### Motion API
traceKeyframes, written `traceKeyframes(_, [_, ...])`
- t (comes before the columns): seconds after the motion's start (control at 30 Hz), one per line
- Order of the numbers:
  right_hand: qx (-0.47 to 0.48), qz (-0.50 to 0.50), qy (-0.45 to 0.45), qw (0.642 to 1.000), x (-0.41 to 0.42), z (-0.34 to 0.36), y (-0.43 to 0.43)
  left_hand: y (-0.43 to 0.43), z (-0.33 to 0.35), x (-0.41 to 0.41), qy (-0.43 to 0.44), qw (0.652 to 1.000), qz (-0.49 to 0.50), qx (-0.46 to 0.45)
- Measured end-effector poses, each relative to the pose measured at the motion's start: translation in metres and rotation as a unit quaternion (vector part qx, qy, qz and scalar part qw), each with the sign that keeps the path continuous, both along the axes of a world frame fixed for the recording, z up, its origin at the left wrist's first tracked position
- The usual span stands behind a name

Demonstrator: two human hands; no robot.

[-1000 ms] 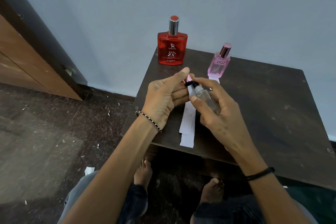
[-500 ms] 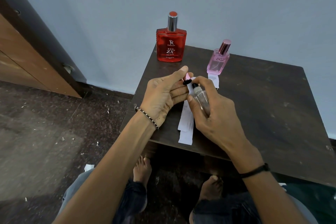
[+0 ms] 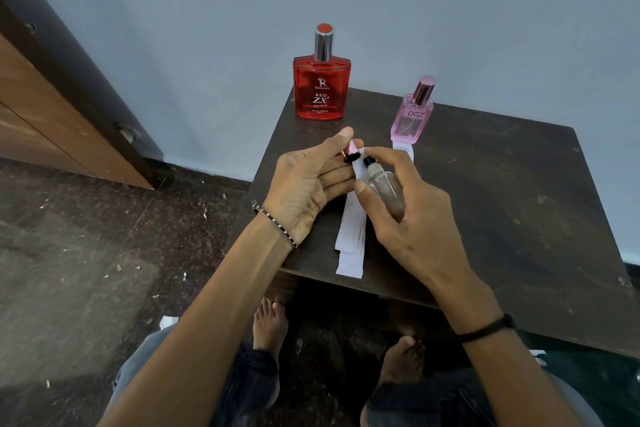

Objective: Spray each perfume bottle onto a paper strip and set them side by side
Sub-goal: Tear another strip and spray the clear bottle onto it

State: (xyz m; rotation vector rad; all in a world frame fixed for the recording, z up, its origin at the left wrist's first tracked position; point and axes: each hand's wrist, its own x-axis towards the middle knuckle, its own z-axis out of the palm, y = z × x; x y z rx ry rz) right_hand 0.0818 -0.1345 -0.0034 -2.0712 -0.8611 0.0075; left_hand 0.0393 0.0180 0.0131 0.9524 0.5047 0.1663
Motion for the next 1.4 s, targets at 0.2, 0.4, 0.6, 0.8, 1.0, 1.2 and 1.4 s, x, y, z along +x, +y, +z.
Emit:
traceKeyframes(0.2, [0.063,-0.037,0.085,0.994,0.008,0.003,-0.01,0.0,0.001,0.001,-0.005,1.0,0.0,0.008])
traceKeyframes(0.4, [0.062,-0.045,0.094,0.993,0.005,0.007,-0.013,-0.002,0.0,0.003,-0.002,1.0,0.005,0.03])
traceKeyframes(0.6, [-0.077,-0.041,-0.13,0.988,0.002,-0.002,-0.007,-0.005,0.001,0.003,-0.015,1.0,0.001,0.015])
traceKeyframes(0.8, [-0.109,-0.065,-0.214,0.968,0.004,-0.005,-0.007,-0.002,-0.001,0.002,-0.004,1.0,0.001,0.019])
traceKeyframes(1.0, [0.028,-0.077,-0.043,0.996,0.006,0.008,-0.014,-0.003,-0.001,0.004,-0.005,1.0,0.005,0.028])
traceKeyframes(1.2, [0.079,-0.113,0.129,0.982,0.007,0.008,-0.014,-0.004,-0.001,0.004,-0.005,0.999,0.01,0.043])
traceKeyframes(1.4, [0.163,-0.038,0.249,0.954,0.008,0.016,-0.011,-0.005,0.001,0.005,0.002,0.999,0.019,0.049])
